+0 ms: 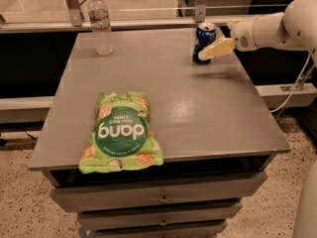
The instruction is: Move pepsi can near green rice chip bag
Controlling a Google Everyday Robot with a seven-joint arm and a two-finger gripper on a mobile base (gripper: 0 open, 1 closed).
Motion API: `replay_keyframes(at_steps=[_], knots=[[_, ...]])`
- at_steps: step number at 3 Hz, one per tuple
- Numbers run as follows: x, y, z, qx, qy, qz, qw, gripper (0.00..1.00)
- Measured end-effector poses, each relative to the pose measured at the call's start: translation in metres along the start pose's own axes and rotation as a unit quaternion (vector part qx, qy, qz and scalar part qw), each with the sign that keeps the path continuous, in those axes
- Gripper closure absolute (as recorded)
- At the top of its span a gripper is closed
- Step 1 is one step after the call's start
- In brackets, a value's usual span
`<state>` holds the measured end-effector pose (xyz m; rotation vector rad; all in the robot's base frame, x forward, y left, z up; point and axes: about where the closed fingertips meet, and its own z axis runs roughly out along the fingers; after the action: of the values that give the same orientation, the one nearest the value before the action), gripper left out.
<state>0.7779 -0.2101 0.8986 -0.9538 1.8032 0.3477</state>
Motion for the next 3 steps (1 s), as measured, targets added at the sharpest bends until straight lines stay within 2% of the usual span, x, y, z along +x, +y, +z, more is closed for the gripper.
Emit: replay_keyframes(at_steps=[1,2,3], knots=[[-0.005,0.008,0.021,-0.017,-0.038,0.012,0.9991,0.19],[-0.004,0.02,0.036,-0.04,-0.053,0.03,0.9973,0.42],[-0.012,0.04,0.034,-0.076,-0.069,0.034,0.9942,0.72]])
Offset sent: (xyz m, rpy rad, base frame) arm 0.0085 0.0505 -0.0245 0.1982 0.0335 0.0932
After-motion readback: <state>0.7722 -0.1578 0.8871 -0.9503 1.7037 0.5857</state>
